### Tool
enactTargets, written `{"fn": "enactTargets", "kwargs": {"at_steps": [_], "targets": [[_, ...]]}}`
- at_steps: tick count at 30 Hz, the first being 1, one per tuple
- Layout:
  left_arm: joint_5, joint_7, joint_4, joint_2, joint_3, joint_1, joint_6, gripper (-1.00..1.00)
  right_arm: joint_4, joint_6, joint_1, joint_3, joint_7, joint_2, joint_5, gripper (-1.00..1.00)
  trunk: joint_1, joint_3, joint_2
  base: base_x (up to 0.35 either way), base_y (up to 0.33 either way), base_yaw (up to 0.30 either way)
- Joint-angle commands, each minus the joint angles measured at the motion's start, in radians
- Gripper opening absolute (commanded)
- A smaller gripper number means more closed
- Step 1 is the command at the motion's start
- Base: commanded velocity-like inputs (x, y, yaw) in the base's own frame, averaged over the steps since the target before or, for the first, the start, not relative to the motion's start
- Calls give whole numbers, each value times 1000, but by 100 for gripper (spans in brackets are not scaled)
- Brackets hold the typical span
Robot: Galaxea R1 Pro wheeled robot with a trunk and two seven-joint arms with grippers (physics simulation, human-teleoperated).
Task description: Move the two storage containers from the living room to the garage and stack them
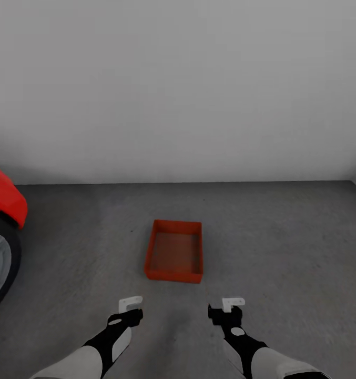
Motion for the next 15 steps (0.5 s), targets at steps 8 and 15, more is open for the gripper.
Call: {"fn": "enactTargets", "kwargs": {"at_steps": [8, 15], "targets": [[9, 2, 1, 0, -2, 0, -7, 100, 1, -1, -1, 6, -7, -1, 2, 100, -1, -1, 0, -245, 0, 0], [10, 3, -3, 0, -2, 0, -9, 100, 1, -1, -1, 6, -7, 0, 2, 100, -1, -1, 0, -25, 0, 0]]}}
